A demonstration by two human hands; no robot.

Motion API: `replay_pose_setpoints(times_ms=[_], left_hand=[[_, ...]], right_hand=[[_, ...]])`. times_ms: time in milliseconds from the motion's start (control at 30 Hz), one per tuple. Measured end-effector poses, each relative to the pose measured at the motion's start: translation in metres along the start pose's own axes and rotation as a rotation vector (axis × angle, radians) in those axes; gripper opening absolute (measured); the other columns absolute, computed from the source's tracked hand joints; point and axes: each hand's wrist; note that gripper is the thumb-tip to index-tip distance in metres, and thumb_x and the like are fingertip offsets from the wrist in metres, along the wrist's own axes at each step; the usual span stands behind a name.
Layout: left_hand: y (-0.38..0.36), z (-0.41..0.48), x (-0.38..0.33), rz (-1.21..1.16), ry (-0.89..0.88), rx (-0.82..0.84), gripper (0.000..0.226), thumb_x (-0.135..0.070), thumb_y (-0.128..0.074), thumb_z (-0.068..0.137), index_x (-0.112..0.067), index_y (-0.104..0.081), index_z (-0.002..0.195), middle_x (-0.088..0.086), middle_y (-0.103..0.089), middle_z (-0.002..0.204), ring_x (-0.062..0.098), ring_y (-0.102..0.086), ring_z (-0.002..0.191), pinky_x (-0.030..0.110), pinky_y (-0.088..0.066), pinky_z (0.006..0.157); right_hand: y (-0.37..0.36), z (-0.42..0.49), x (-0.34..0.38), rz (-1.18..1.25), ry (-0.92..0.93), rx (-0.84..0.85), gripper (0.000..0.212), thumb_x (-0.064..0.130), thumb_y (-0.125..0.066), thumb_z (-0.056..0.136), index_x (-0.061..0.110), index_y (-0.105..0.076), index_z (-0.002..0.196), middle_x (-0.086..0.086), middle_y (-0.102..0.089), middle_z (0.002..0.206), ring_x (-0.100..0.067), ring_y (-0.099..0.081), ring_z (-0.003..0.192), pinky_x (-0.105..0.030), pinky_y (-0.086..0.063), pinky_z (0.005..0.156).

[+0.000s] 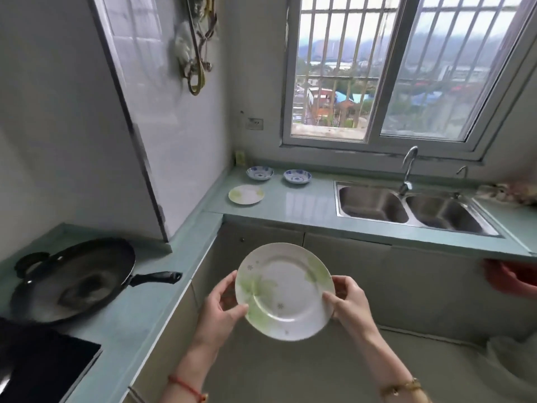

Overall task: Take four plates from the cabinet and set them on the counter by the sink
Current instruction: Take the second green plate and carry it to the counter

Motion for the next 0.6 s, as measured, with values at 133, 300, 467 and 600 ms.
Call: replay_pose_setpoints(times_ms=[133,300,467,600], left_hand=[[-0.020,0.104,-0.008,0.031,0.010,0.065,0.071,0.014,-0.065,0.079,-0.022,-0.053,0.139,-0.005,-0.067,0.127,0.007,-0.062,0.118,0.028,-0.052,0.098],[-0.051,0.219,-0.003,0.082,0.053,0.109,0.072,0.014,-0.066,0.077,-0.023,-0.054,0.138,-0.003,-0.069,0.123,0.014,-0.064,0.116,0.036,-0.054,0.099],[-0.084,0.335,0.007,0.144,0.064,0.083,0.074,0.014,-0.068,0.075,-0.018,-0.054,0.139,0.002,-0.070,0.122,0.017,-0.068,0.108,0.040,-0.056,0.096],[-0.112,0.422,0.013,0.187,0.124,0.030,0.075,0.012,-0.069,0.076,-0.017,-0.051,0.143,0.002,-0.068,0.123,0.017,-0.067,0.109,0.044,-0.054,0.100]], right_hand=[[-0.009,0.087,0.015,-0.022,-0.027,-0.080,0.030,0.005,-0.066,0.077,0.017,-0.063,0.104,0.000,-0.070,0.096,-0.020,-0.066,0.093,-0.039,-0.058,0.077],[-0.019,0.194,0.019,-0.064,-0.065,-0.114,0.032,0.006,-0.065,0.078,0.014,-0.062,0.108,0.000,-0.068,0.100,-0.017,-0.063,0.095,-0.037,-0.055,0.084],[-0.031,0.315,0.016,-0.123,-0.059,-0.066,0.025,0.010,-0.066,0.079,0.014,-0.060,0.102,0.000,-0.067,0.098,-0.013,-0.061,0.087,-0.021,-0.045,0.066],[-0.042,0.415,0.019,-0.215,-0.050,-0.025,0.021,0.011,-0.062,0.082,0.013,-0.057,0.102,-0.005,-0.066,0.099,-0.018,-0.059,0.084,-0.024,-0.041,0.064]])
Point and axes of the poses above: each hand's wrist, its own z-axis towards the middle knuckle, its own y-axis out of the back of the hand, x = y × z
